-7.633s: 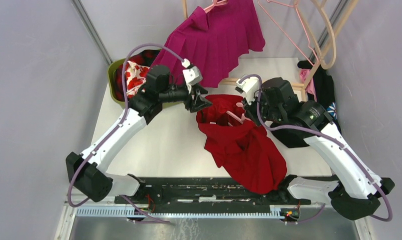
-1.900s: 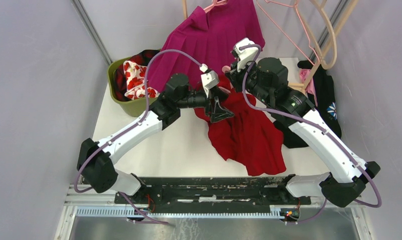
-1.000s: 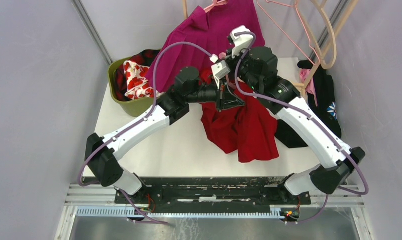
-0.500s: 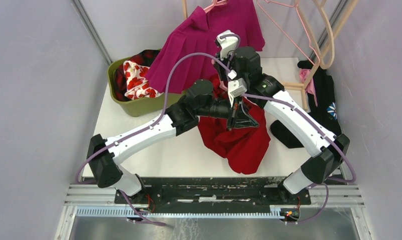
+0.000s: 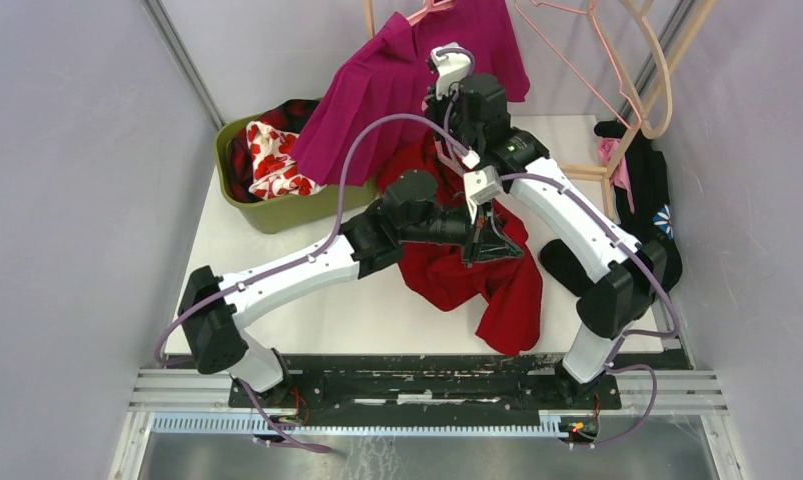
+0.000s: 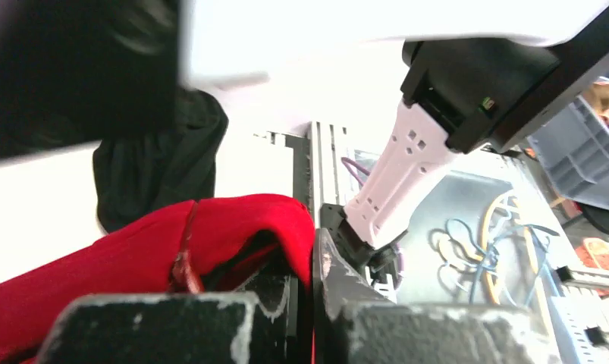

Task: Remove the skirt from the hanger

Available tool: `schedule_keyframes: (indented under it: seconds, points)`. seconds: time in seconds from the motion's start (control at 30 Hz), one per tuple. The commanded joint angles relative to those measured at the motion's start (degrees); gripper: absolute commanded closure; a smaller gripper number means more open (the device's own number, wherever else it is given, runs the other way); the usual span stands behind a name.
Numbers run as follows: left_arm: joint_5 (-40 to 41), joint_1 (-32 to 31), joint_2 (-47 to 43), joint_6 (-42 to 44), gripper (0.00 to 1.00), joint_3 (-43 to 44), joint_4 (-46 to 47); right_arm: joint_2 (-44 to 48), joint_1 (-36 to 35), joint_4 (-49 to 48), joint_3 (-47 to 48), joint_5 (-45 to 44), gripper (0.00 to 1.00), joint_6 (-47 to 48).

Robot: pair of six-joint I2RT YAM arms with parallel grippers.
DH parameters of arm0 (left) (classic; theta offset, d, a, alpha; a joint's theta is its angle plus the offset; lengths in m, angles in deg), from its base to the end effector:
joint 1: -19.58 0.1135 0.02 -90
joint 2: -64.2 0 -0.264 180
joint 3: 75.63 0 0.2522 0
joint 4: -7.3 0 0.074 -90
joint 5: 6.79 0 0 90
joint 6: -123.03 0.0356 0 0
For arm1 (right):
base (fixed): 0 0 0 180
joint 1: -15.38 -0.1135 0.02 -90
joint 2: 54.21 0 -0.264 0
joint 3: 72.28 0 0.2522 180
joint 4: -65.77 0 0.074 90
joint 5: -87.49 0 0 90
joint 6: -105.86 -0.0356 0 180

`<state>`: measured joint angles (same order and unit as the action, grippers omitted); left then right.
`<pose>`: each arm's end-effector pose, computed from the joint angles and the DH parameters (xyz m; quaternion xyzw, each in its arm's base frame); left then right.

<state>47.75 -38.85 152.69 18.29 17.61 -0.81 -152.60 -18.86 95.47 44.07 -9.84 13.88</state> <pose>0.1746 -0.3237 0.3923 0.4518 0.5655 -0.5674 0.3927 0.3377 0.2244 0.4302 -0.1763 0.7549 0.1486 0.6140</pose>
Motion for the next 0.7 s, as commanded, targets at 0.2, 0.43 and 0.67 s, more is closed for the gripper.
schedule_keyframes:
  seconds: [0.2, 0.43, 0.67]
  points:
    - [5.88, -3.40, 11.08, 11.79, 0.97, -9.18, -5.20, 7.50, 1.19, -4.94, 7.74, 0.08, 0.99, -1.71]
    - [17.98, -0.07, 11.93, 18.31, 0.97, -11.39, -8.85, 19.23, 1.15, -0.84, 3.08, -2.08, 0.99, 1.05]
    - [30.65, 5.79, 7.21, 27.22, 0.97, -4.08, -17.36, 26.70, 1.18, 1.55, -1.60, -4.59, 0.99, 4.19]
